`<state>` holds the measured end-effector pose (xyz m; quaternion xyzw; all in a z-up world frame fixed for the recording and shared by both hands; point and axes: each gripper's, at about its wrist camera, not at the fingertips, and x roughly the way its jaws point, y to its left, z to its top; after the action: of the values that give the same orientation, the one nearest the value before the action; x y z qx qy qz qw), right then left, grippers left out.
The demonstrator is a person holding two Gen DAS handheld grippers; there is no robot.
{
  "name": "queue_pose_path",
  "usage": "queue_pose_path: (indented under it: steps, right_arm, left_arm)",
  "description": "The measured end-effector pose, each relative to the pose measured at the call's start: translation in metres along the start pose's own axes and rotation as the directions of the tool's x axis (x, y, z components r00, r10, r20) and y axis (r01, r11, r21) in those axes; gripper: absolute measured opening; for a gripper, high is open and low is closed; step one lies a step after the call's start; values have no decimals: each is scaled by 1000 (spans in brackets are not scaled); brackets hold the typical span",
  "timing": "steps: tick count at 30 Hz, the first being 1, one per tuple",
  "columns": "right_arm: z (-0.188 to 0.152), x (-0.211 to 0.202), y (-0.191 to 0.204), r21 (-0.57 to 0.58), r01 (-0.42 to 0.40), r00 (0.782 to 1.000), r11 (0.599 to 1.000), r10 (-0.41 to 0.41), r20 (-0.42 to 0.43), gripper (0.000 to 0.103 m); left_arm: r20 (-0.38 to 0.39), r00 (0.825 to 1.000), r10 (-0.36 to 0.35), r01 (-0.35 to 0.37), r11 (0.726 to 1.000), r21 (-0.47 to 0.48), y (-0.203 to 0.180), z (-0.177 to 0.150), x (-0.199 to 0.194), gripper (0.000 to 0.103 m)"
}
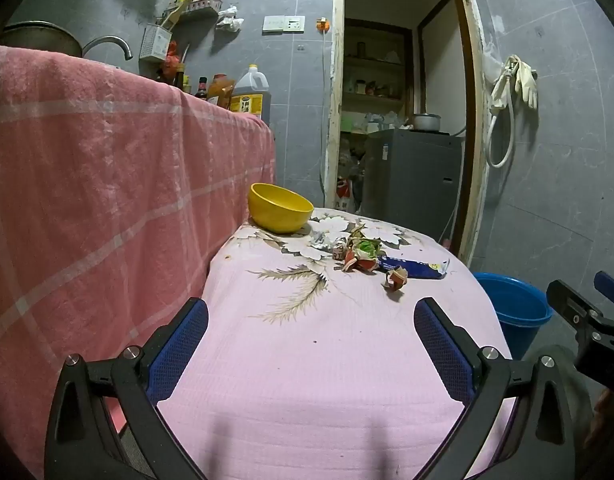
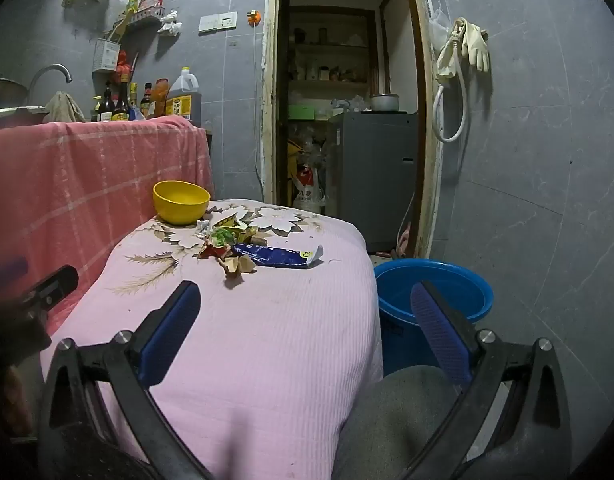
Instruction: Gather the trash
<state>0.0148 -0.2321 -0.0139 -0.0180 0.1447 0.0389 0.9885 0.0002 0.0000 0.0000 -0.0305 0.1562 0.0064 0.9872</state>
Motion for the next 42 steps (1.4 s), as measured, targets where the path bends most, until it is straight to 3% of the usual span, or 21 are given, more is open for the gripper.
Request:
queue_pose_path:
  steps: [42]
  right_arm:
    - [0,-1,-1,5,0,1000,1000,0,-2,103]
  left_arm:
    - [1,1000,0,0,1000,2,2,1,1,101]
